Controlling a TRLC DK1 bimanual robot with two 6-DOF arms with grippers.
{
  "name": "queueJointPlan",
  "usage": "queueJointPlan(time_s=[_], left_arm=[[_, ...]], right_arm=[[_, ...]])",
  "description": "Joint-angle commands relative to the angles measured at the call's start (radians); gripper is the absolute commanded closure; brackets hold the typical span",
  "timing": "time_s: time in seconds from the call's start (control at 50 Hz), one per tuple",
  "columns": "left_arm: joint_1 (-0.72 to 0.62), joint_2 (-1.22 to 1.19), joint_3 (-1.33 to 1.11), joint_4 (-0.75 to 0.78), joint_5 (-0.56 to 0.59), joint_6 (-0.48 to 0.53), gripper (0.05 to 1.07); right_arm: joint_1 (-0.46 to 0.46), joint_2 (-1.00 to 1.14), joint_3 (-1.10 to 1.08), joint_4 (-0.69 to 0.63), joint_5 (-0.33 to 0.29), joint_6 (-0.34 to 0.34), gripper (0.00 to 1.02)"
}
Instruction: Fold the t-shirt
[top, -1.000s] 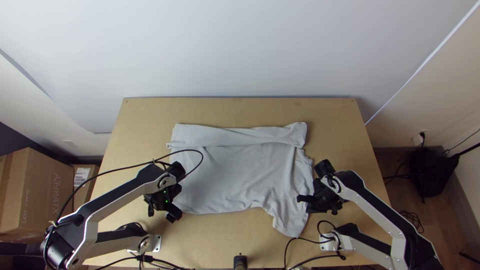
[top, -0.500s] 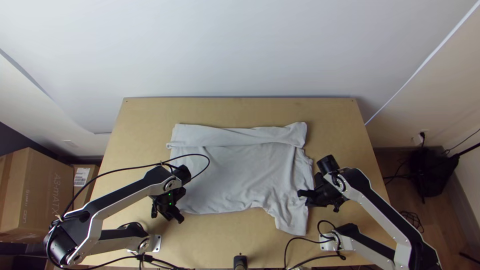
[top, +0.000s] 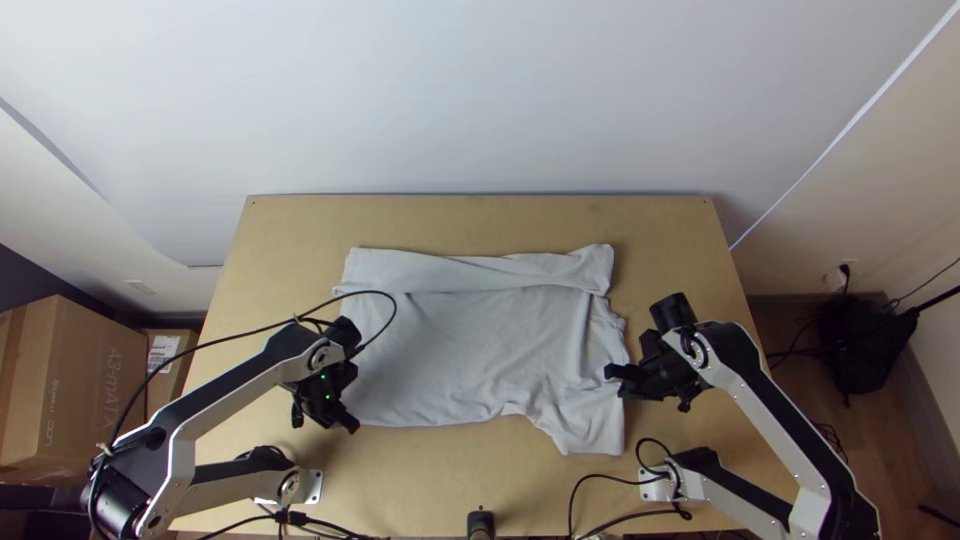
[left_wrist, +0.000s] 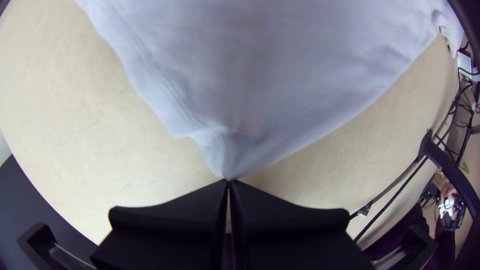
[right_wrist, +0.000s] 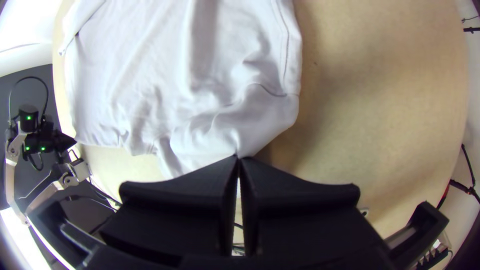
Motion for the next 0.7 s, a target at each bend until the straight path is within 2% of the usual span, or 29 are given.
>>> queueJointPlan(time_s=[0.0, 0.2, 0.44, 0.56, 0.68], left_arm=[[0.049, -0.041, 0.031, -0.024, -0.003, 0.041, 1.04], [0.124, -0.089, 0.107, -0.047, -0.003, 0.071, 1.04], [0.273, -0.075, 0.192, -0.025, -0.003, 0.149, 1.04], [0.302, -0.064, 0.235, -0.001, -0.003, 0.152, 1.04], [0.307, -0.037, 0.308, 0.053, 0.002, 0.132, 1.05]], right_arm=[[-0.016, 0.007, 0.039, -0.034, 0.000, -0.034, 1.00], [-0.021, 0.009, 0.104, -0.048, 0.000, -0.054, 1.00], [-0.133, 0.049, 0.167, -0.036, 0.014, -0.144, 1.00], [-0.143, 0.056, 0.202, -0.025, 0.015, -0.149, 1.00], [-0.137, 0.062, 0.230, 0.045, 0.018, -0.139, 1.00]])
